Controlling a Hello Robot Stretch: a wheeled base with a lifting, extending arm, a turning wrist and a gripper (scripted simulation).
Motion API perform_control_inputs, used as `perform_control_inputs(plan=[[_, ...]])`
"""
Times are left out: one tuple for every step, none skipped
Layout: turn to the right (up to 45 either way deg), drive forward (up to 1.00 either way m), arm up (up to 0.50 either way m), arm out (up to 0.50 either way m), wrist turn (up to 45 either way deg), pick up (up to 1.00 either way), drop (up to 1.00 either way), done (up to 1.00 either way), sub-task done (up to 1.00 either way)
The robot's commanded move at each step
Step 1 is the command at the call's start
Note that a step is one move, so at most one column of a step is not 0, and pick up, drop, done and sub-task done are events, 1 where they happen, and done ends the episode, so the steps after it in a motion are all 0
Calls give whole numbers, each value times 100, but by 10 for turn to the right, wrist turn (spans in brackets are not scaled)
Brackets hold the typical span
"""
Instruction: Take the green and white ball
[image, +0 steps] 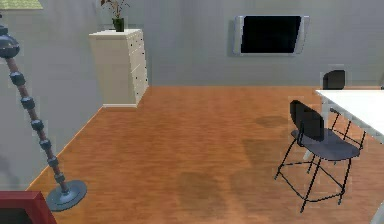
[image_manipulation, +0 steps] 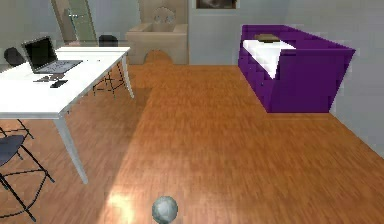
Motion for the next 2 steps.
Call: perform_control_inputs(plan=[[0, 0, 14, 0, 0, 0, 0, 0, 0], [0, 0, 0, 50, 0, 0, 0, 0, 0]])
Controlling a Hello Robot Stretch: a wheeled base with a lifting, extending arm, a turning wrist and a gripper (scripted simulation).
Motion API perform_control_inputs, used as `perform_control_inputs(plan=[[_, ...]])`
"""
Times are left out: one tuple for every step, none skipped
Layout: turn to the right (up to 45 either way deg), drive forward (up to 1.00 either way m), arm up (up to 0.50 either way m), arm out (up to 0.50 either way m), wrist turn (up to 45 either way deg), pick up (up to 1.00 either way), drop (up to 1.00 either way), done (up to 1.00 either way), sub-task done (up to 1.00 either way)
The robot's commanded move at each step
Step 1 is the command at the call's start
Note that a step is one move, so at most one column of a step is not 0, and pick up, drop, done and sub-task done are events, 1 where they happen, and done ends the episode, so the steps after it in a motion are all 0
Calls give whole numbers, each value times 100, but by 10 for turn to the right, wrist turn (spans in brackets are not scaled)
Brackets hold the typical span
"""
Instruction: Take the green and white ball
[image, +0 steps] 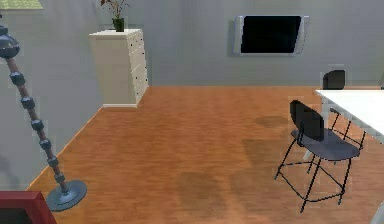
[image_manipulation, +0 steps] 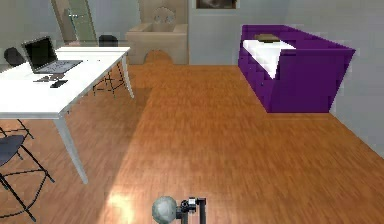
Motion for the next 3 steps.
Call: perform_control_inputs(plan=[[0, 0, 0, 0, 450, 0, 0, 0, 0], [0, 0, 0, 0, 450, 0, 0, 0, 0], [0, 0, 0, 0, 390, 0, 0, 0, 0]])
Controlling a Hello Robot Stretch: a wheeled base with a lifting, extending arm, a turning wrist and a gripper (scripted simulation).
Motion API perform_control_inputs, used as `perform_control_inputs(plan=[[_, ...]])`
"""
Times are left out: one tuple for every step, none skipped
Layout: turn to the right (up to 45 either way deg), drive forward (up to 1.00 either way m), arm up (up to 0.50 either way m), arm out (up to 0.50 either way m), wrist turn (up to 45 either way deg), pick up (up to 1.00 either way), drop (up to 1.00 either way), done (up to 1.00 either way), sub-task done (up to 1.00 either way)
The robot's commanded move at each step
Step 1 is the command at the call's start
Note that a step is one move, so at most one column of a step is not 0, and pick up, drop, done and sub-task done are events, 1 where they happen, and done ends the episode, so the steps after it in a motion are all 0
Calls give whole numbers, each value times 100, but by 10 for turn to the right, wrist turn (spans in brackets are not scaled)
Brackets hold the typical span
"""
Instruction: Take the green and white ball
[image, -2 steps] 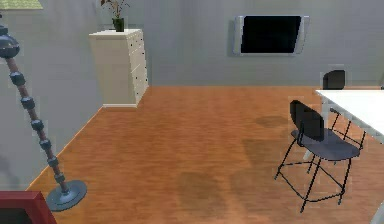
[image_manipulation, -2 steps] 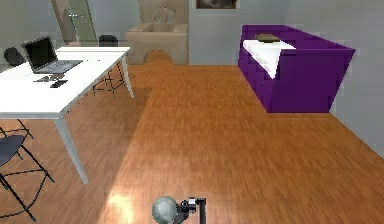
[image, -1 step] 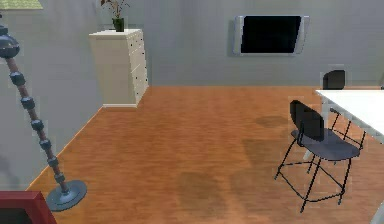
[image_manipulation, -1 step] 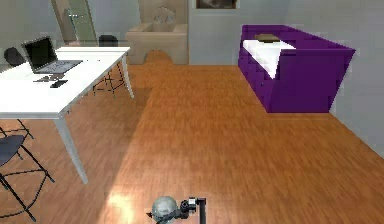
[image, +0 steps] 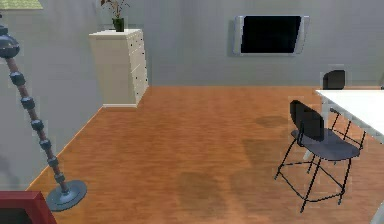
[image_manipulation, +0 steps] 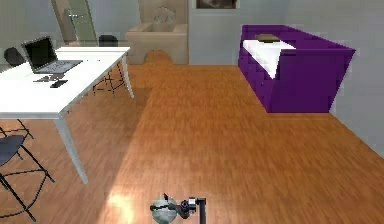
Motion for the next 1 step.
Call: perform_control_inputs(plan=[[0, 0, -30, 0, 0, 0, 0, 0, 0]])
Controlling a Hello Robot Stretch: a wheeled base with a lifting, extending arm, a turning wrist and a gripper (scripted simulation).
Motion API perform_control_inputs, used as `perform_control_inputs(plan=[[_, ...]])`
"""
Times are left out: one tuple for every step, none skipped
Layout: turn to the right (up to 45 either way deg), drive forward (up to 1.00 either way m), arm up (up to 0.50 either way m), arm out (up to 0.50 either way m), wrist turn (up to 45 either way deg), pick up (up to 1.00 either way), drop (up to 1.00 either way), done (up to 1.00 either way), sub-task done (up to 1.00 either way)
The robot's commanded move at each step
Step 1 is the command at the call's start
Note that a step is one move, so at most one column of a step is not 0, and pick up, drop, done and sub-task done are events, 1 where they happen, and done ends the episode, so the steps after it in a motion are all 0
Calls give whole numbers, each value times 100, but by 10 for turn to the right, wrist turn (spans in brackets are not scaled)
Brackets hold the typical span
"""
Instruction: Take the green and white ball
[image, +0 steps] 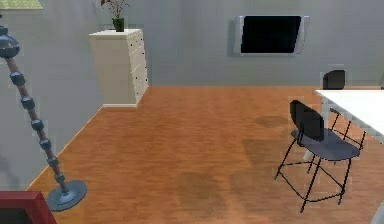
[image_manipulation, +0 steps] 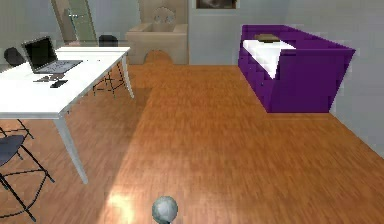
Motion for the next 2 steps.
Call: perform_control_inputs(plan=[[0, 0, 0, 0, 0, 100, 0, 0, 0], [0, 0, 10, 0, 0, 0, 0, 0, 0]])
